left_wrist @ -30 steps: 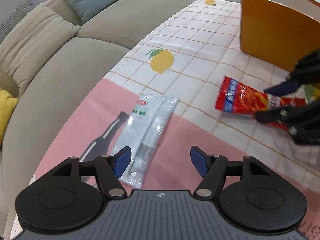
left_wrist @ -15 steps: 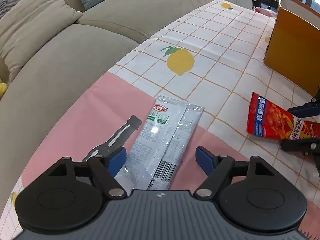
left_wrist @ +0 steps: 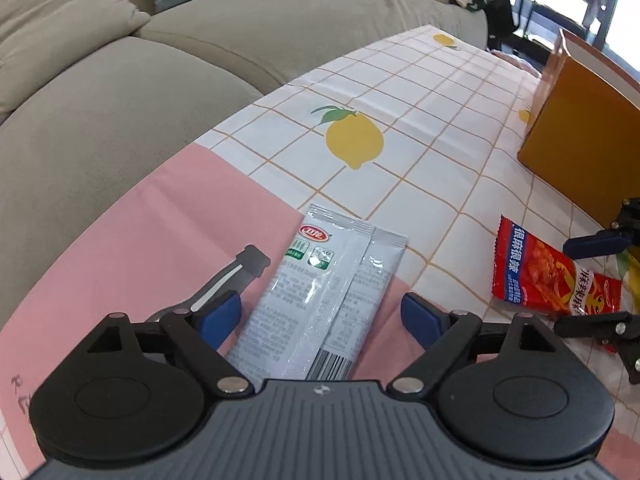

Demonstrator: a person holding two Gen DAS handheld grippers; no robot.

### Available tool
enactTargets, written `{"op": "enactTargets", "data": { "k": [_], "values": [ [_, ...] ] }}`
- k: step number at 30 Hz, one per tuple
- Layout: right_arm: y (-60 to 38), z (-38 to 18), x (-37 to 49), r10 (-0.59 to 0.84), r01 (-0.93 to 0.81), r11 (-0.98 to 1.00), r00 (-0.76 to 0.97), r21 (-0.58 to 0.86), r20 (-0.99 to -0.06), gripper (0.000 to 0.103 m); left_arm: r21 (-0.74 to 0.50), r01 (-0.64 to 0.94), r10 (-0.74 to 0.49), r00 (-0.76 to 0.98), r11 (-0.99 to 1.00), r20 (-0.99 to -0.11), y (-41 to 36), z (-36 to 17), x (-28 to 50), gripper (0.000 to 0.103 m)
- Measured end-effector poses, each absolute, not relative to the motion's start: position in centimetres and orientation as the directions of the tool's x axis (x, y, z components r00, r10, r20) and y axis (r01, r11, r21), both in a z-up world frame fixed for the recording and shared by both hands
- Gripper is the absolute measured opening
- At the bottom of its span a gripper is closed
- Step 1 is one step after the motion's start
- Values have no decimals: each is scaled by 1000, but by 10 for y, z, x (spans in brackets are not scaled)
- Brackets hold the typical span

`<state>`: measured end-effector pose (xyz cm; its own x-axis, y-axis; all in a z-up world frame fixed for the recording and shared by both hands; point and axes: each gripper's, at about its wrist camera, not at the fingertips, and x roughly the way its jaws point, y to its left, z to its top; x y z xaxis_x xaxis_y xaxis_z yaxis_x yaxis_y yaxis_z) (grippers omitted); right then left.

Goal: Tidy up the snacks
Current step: 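Grasp the white sachet packet with the left tool while the right holds the chip bag, then lift both held packets and carry them over the orange box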

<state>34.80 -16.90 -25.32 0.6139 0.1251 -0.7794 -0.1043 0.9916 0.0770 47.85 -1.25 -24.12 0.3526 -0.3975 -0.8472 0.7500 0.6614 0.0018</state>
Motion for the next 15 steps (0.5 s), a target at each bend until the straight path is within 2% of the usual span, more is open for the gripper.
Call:
{"op": "enactTargets", "data": {
  "k": [2, 5, 7, 9, 15],
  "values": [
    [-168, -254, 346, 123, -115, 991, 619, 65, -775, 62, 2, 721, -381, 369, 693, -848, -12, -241, 475, 103],
    [-164, -255, 344, 94, -121, 992, 629, 22, -771, 57, -7, 661, -358, 398, 750, -845, -11, -239, 464, 92],
    [-164, -255, 342, 90, -115, 993, 636, 21, -767, 48, -7, 629, -346, 419, 778, -839, -8, -237, 454, 76],
    [-163, -254, 340, 80, -109, 994, 637, 12, -767, 44, -9, 587, -327, 438, 809, -837, -6, -234, 443, 63],
    [-158, -250, 327, 65, -98, 995, 614, 6, -786, 39, -20, 447, -253, 469, 895, -846, 1, -231, 397, 58]
  ]
}}
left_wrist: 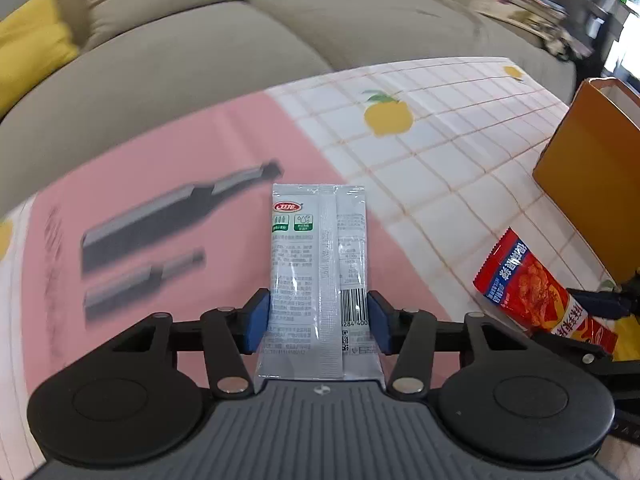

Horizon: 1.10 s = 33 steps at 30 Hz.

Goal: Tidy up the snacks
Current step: 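Lift both held packets and carry them over the orange box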

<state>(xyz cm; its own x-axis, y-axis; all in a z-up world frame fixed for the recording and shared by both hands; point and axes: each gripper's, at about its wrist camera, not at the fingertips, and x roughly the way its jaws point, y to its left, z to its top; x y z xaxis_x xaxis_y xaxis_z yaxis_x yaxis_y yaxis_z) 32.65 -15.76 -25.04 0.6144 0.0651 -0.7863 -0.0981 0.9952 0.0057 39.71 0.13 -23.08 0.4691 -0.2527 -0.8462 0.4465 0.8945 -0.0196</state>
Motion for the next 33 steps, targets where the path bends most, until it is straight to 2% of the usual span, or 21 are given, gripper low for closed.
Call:
{"op": "enactTargets", "data": {
  "k": [8, 15, 18, 20, 26, 33],
  "values": [
    [-158, -244, 284, 96, -93, 994, 572, 52, -814, 34, -56, 331, -215, 466, 942, -858, 9, -226, 302, 56],
    [-165, -240, 238, 164, -90, 986, 532, 137, -830, 28, -146, 214, -230, 448, 966, -864, 14, -220, 228, 55],
    [-172, -237, 225, 187, -57, 981, 517, 184, -835, 27, -165, 196, -237, 443, 967, -865, 12, -216, 210, 55],
    [-174, -232, 217, 187, -49, 981, 521, 190, -833, 27, -219, 170, -272, 431, 961, -860, 14, -211, 203, 55],
    [-187, -205, 196, 219, -39, 970, 576, 241, -787, 26, -307, 123, -328, 472, 944, -818, 15, -184, 179, 54],
    [-203, -170, 173, 221, -33, 965, 630, 258, -744, 26, -381, 144, -398, 518, 913, -757, 1, -141, 164, 54]
  ]
}}
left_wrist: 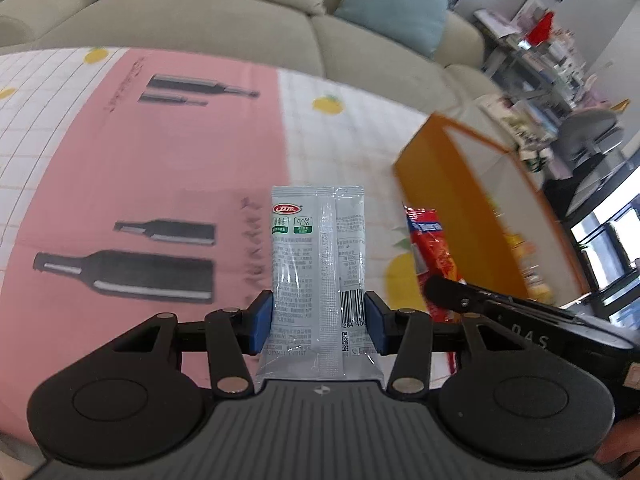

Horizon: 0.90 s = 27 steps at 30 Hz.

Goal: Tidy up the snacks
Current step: 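Lift both held packets and carry them over the orange box, then lower both packets into the box and open both tools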

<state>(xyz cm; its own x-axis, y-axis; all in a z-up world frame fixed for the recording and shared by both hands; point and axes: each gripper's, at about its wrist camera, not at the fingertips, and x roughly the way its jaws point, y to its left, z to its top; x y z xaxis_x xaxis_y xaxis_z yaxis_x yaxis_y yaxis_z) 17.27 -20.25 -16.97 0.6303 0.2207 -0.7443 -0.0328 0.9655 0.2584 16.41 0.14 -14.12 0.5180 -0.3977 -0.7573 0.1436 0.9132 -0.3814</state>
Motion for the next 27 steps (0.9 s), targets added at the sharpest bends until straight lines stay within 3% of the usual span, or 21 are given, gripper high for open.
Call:
{"op": "enactTargets", "data": {
  "k": [9, 15, 27],
  "values": [
    [-249, -116, 163, 182, 14, 962, 715, 274, -675, 26, -393, 302, -496, 513, 868, -700, -61, -96, 176, 54],
    [-293, -94, 171, 107, 24, 983, 726, 181, -679, 26, -341, 437, -536, 482, 832, -693, -119, -81, 197, 54],
    [-391, -103, 205, 41, 112, 983, 643, 147, -764, 26, -289, 560, -526, 324, 777, -787, -215, -97, 246, 55]
  ]
}}
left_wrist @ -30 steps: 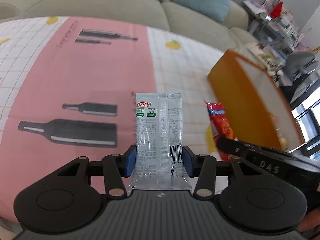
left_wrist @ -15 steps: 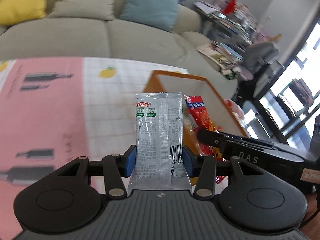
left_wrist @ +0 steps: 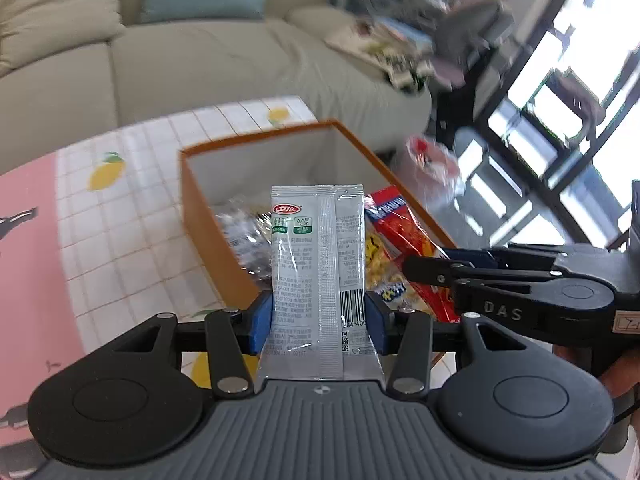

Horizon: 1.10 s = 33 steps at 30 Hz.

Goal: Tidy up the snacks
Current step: 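Lower both packets into the box and open both tools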

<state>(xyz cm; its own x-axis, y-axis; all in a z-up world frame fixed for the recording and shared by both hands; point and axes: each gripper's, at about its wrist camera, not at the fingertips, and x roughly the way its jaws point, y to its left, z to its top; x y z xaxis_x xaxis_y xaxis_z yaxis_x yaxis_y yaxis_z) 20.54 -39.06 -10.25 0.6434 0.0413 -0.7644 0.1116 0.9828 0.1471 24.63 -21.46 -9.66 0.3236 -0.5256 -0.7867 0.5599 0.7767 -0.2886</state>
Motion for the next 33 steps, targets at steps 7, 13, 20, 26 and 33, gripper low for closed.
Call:
{"op": "enactTargets", "data": {
  "k": [7, 13, 20, 26, 33],
  "values": [
    [-404, -133, 230, 28, 111, 988, 561, 109, -827, 26, -239, 604, -462, 245, 761, -852, -249, -120, 262, 54],
    [-404, -156, 245, 25, 81, 994, 506, 77, -862, 27, -204, 627, -423, 221, 752, -879, -261, -136, 273, 55],
    [-411, -181, 252, 39, 75, 994, 445, 81, -895, 28, -230, 634, -419, 163, 738, -893, -274, -150, 285, 55],
    [-411, -184, 253, 32, 28, 998, 441, 49, -897, 33, -231, 658, -424, 149, 717, -893, -283, -156, 290, 56],
    [-411, -184, 253, 31, 9, 999, 441, 39, -897, 40, -228, 673, -405, 117, 703, -907, -289, -156, 297, 68]
  ]
}}
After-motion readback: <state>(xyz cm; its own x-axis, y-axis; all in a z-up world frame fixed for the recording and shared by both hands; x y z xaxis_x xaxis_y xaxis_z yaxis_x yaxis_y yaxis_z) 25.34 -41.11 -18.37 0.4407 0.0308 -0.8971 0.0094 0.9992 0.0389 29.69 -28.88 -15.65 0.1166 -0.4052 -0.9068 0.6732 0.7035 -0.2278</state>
